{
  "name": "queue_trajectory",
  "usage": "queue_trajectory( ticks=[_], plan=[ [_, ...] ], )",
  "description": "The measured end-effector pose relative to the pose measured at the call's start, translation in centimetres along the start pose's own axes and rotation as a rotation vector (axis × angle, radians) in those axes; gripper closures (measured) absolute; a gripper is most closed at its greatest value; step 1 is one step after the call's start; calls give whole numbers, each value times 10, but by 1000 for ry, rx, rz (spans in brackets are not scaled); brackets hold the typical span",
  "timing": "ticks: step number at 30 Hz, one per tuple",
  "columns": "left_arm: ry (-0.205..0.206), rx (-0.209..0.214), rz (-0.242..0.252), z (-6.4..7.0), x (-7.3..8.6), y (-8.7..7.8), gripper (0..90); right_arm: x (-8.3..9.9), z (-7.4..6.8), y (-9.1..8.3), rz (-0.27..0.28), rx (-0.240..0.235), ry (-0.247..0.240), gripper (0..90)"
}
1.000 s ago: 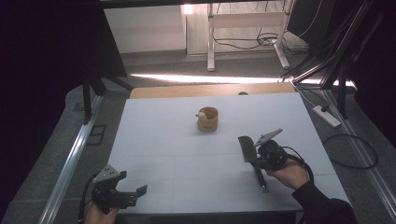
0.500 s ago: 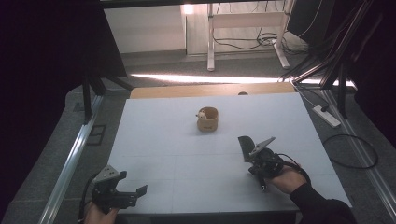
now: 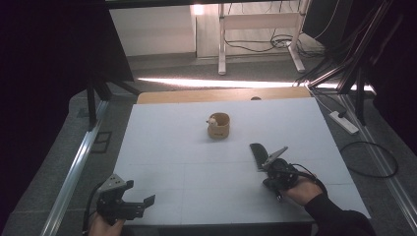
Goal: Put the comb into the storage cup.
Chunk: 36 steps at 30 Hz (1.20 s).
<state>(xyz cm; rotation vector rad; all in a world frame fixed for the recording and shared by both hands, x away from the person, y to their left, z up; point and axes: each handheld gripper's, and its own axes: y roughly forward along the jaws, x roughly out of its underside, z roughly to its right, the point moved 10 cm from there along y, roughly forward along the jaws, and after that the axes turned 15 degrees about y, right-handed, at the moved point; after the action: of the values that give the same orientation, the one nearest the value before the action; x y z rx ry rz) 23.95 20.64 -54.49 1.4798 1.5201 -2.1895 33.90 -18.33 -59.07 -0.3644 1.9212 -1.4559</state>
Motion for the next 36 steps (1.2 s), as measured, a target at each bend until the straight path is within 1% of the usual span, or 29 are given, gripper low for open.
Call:
queue_trajectory(
  ticks=[4, 16, 20, 24, 27, 30, 31, 33, 36],
  plan=[
    [1, 0, -1, 0, 0, 0, 19, 2, 4, -2, -3, 0, 13, 898],
    [0, 1, 0, 0, 0, 0, 19, 6, 23, -7, -2, 17, 60, 898],
    [-1, 2, -1, 0, 0, 0, 19, 7, 27, -8, -1, 16, 71, 897],
    [-1, 4, -1, 0, 0, 0, 19, 7, 26, -8, -3, 18, 67, 898],
    [-1, 2, -1, 0, 0, 0, 19, 7, 23, -10, 7, 5, 65, 897],
    [-3, 4, -2, 0, 0, 0, 20, 3, 17, -16, 39, -12, 55, 886],
    [-3, 4, -2, 0, 0, 0, 20, 1, 14, -21, 62, -14, 44, 872],
    [-3, 5, -2, 0, 0, 0, 20, -1, 13, -22, 73, -12, 38, 864],
    [-2, 5, -3, 0, 0, 0, 20, -4, 13, -27, 102, 2, 30, 818]
  ],
)
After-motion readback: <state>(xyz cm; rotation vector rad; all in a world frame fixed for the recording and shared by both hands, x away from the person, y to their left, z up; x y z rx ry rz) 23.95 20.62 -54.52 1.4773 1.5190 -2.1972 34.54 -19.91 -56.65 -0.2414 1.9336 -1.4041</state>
